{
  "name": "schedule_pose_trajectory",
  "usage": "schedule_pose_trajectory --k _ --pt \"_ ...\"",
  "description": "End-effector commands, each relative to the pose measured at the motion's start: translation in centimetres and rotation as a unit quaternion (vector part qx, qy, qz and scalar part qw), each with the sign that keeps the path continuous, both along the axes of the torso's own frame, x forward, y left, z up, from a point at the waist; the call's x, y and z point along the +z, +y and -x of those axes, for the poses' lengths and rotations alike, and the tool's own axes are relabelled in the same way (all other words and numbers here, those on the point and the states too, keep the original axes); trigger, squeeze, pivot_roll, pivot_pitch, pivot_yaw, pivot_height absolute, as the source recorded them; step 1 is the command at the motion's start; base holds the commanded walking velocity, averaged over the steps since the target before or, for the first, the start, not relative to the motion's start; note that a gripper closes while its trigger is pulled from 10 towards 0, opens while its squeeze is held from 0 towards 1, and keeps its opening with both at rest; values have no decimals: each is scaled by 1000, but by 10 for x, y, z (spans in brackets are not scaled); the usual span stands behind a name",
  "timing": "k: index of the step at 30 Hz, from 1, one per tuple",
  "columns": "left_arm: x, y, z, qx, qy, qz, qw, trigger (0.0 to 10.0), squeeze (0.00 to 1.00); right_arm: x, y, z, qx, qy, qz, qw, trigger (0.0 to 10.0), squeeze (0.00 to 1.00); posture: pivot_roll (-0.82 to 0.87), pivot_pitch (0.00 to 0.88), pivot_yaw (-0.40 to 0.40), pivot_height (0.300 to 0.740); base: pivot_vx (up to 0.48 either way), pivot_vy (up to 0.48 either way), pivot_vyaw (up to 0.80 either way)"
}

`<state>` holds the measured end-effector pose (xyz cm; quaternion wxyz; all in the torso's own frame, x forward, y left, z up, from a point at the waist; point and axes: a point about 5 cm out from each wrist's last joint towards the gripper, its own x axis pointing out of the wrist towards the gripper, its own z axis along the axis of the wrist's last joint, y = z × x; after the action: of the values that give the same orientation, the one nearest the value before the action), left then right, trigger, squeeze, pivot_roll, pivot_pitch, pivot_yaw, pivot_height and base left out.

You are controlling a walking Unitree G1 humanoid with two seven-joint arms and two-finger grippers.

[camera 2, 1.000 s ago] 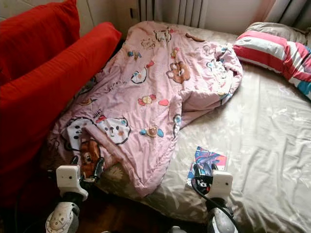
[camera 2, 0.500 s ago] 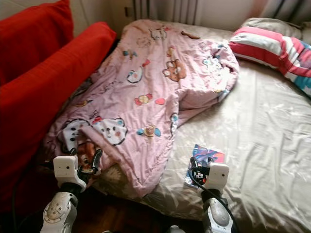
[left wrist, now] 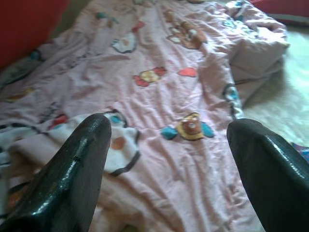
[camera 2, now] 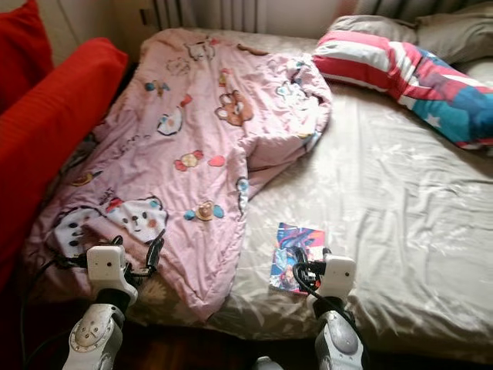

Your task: Clean up the room

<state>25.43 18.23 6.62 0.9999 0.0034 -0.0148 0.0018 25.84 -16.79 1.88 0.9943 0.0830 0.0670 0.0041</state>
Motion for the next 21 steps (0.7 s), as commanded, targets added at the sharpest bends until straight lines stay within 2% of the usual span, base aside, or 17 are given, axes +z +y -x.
schedule_pose_trajectory --k 1,11,13,15,21 --pt "-2 2 2 3 10 4 1000 10000 0 -3 0 3 -2 9 -2 1000 10000 0 -51 211 -11 740 0 0 0" --pt "1 1 -1 3 6 -1 1000 10000 0 0 4 -1 3 3 -3 1000 10000 0 -48 217 -13 740 0 0 0" --pt "2 0 -2 2 6 -7 1000 10000 0 -1 4 -2 2 7 -5 1000 10000 0 -49 220 -13 740 0 -450 0" --pt "2 0 -2 2 6 -4 1000 10000 0 -1 4 -2 1 9 -7 1000 10000 0 -49 219 -13 740 0 -469 -744" --pt "1 -1 -4 4 6 3 1000 10000 0 0 4 -3 2 8 -4 1000 10000 0 -48 223 -14 740 0 0 -724"
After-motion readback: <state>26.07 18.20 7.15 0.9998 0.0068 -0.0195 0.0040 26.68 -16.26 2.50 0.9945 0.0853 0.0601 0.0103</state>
